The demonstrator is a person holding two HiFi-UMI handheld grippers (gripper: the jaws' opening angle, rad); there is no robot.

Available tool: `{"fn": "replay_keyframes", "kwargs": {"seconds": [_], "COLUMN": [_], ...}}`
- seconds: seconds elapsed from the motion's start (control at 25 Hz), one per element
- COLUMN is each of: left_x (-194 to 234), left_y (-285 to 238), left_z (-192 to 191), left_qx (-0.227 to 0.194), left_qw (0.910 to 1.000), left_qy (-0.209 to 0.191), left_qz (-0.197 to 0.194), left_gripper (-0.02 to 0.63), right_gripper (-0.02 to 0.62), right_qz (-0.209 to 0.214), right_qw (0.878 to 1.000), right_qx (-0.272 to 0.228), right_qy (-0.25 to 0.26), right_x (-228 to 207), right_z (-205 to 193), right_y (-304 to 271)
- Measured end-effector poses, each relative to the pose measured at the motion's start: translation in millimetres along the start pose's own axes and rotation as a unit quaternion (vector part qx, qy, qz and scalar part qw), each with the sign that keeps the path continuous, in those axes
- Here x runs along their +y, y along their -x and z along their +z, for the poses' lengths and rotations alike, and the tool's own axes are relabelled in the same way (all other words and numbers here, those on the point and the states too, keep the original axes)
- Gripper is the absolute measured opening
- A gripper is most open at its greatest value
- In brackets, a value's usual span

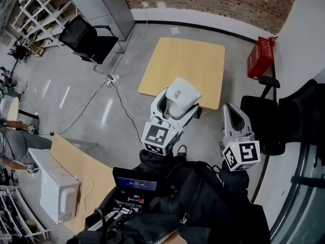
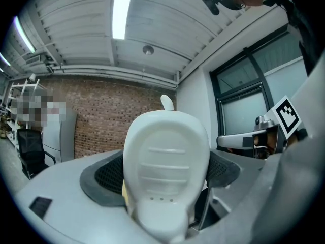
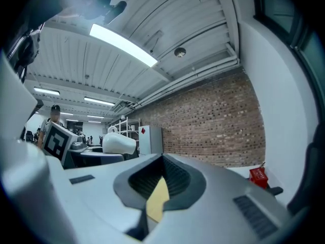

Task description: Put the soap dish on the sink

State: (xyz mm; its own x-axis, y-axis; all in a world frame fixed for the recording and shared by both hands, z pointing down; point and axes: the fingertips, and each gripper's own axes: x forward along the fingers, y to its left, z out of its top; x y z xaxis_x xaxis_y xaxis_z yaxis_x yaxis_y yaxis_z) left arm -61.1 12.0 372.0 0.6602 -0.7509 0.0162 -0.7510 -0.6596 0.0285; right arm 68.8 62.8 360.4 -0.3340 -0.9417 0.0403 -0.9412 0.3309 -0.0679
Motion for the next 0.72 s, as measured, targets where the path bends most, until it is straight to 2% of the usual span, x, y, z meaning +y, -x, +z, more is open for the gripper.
{"fn": "replay_keyframes", "kwargs": {"seconds": [0.36, 0.72], "left_x": [49.8, 78.7], "left_y": [-33.0, -62.3], "left_z": [-9.0, -25.8], "left_qx": [0.01, 0.028], "left_qw": [0.9999, 0.9988], "left_qy": [0.005, 0.019], "left_qz": [-0.012, -0.035], "left_gripper": [0.468, 0.468], "right_gripper": [0.005, 0.005], "right_qz": [-0.016, -0.043], "right_qw": [1.0, 0.999], "right_qx": [0.013, 0.031], "right_qy": [0.0, -0.003], "right_x": [-1.8, -9.3], "right_z": [-5.9, -14.6], "right_y": [-56.3, -90.7]}}
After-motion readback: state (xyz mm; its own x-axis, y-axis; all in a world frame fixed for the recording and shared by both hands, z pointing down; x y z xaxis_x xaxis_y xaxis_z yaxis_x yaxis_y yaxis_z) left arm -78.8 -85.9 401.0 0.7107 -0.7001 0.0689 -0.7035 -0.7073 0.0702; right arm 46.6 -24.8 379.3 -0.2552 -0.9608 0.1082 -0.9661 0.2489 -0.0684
